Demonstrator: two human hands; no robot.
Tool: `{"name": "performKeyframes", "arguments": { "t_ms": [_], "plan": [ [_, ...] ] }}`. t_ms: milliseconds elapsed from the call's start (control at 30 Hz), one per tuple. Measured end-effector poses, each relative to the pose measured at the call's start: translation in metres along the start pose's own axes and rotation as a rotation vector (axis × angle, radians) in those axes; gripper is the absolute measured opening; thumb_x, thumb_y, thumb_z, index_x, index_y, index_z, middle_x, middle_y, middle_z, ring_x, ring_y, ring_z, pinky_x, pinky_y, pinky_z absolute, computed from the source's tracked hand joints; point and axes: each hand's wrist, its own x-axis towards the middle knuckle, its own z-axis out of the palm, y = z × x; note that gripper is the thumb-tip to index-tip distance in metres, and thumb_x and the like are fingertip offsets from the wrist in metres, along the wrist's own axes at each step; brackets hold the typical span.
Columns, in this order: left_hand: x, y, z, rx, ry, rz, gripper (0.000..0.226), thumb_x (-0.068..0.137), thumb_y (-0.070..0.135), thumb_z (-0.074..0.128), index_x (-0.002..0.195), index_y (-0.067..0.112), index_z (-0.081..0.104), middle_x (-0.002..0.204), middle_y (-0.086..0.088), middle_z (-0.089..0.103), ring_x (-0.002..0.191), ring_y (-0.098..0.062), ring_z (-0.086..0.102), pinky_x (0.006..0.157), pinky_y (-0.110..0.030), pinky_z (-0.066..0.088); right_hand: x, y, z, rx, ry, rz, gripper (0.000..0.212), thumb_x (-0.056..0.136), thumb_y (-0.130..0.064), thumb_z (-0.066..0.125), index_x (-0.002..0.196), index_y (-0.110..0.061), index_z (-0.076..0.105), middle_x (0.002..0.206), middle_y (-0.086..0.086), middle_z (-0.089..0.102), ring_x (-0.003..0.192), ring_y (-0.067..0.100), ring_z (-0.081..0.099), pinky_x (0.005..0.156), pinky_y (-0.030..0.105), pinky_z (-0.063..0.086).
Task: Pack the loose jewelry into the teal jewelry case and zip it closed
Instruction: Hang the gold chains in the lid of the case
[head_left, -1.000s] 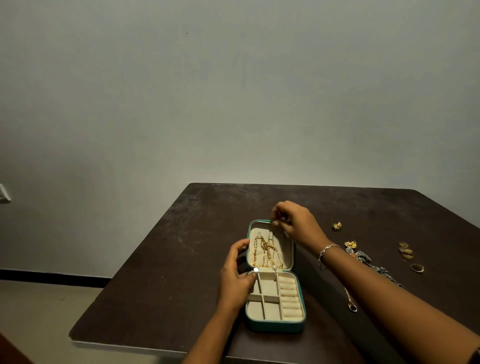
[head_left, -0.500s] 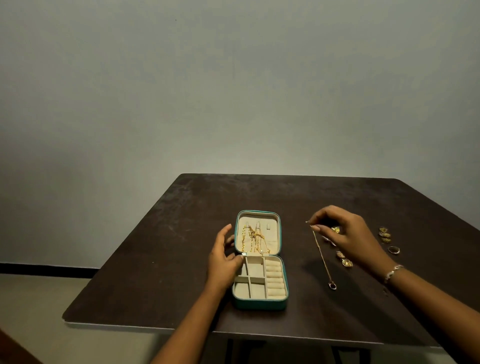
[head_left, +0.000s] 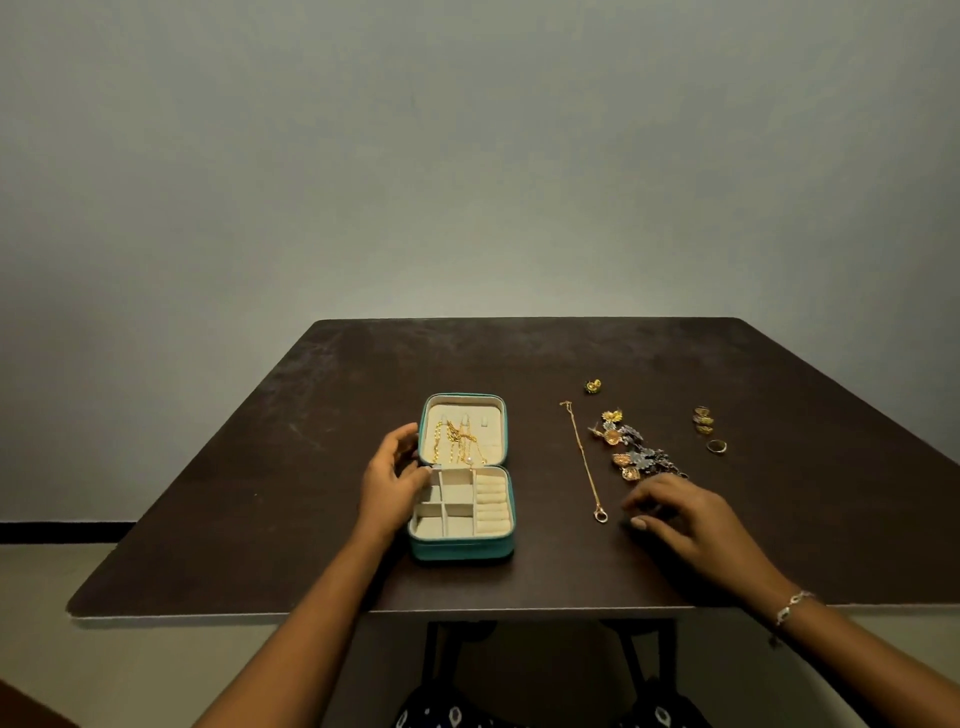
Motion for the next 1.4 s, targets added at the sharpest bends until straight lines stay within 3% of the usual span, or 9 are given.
{"name": "performKeyframes", "arguments": {
  "t_ms": [167,267,367,533,667,767,1000,1300,1400],
  "plan": [
    [0.003,-0.003,-0.002,0.006,0.006,-0.018,0.046,0.084,-0.014,0.050,0.126,0.002,0.047,0.119,-0.008,0.054,0.109,-0.016,0.051,0.090,-0.027,0.042,0.000,0.007,0.014,0.001,-0.002,0.006,0.022,0.084,-0.014,0.062,0.102,-0.027,0.064,0.101,-0.013,0.056,0.097,0.004,0.053,0.084,0.023,0.044],
    [0.005,-0.001,-0.003,-0.008,0.008,-0.057,0.042,0.086,-0.008,0.051,0.127,0.002,0.047,0.118,-0.008,0.053,0.108,-0.016,0.050,0.089,-0.028,0.042,0.003,0.008,0.019,-0.127,-0.032,-0.073,0.027,0.085,-0.012,0.060,0.109,-0.024,0.064,0.103,-0.007,0.055,0.098,0.011,0.050,0.078,0.016,0.037],
    [0.008,0.004,-0.007,0.045,0.014,-0.077,0.039,0.088,0.001,0.054,0.126,0.005,0.049,0.123,-0.008,0.053,0.111,-0.018,0.050,0.091,-0.031,0.044,0.003,0.009,0.022,-0.231,-0.026,-0.148,0.026,0.081,-0.010,0.057,0.102,-0.020,0.068,0.096,0.000,0.058,0.089,0.019,0.054,0.072,0.021,0.036],
    [0.023,0.043,0.001,0.250,0.042,0.131,0.028,0.087,0.006,0.058,0.115,0.006,0.057,0.113,-0.006,0.059,0.103,-0.015,0.054,0.088,-0.028,0.044,0.004,0.006,0.023,-0.230,-0.008,-0.143,0.023,0.081,-0.022,0.050,0.096,-0.019,0.068,0.094,0.000,0.060,0.087,0.018,0.056,0.071,0.023,0.035],
    [0.047,0.080,0.045,0.342,-0.101,0.271,0.017,0.084,0.007,0.063,0.101,0.009,0.064,0.099,-0.003,0.065,0.095,-0.012,0.059,0.086,-0.025,0.046,0.004,0.008,0.022,-0.216,-0.031,-0.134,0.020,0.084,-0.025,0.052,0.097,-0.019,0.066,0.097,-0.001,0.060,0.090,0.016,0.054,0.072,0.015,0.031],
    [0.068,0.091,0.088,0.450,-0.217,0.223,0.016,0.084,0.009,0.064,0.100,0.009,0.066,0.100,-0.005,0.067,0.095,-0.016,0.061,0.086,-0.029,0.049,0.004,0.010,0.024,-0.214,-0.023,-0.138,0.019,0.084,-0.028,0.049,0.091,-0.021,0.065,0.092,-0.003,0.059,0.086,0.015,0.054,0.068,0.008,0.025],
    [0.112,0.063,0.162,0.710,-0.363,-0.025,0.014,0.086,0.005,0.060,0.099,0.004,0.065,0.105,-0.011,0.065,0.091,-0.023,0.058,0.075,-0.030,0.047,0.005,0.013,0.030,-0.191,0.010,-0.149,0.018,0.082,-0.037,0.042,0.083,-0.027,0.058,0.084,-0.007,0.055,0.080,0.011,0.051,0.068,0.019,0.036],
    [0.139,0.036,0.186,0.935,-0.389,-0.028,0.015,0.082,0.012,0.066,0.096,0.011,0.061,0.105,-0.010,0.065,0.099,-0.028,0.059,0.081,-0.035,0.046,0.005,0.016,0.039,-0.310,0.115,-0.197,0.010,0.078,-0.041,0.043,0.081,-0.032,0.043,0.081,-0.014,0.048,0.076,0.004,0.040,0.063,0.016,0.036],
    [0.142,0.030,0.186,0.920,-0.408,-0.039,0.011,0.081,0.005,0.063,0.077,0.014,0.059,0.095,-0.007,0.068,0.095,-0.024,0.062,0.081,-0.032,0.047,0.006,0.016,0.041,-0.335,0.135,-0.210,0.009,0.077,-0.040,0.044,0.080,-0.032,0.043,0.079,-0.013,0.048,0.075,0.005,0.039,0.059,0.018,0.039]
  ]
}}
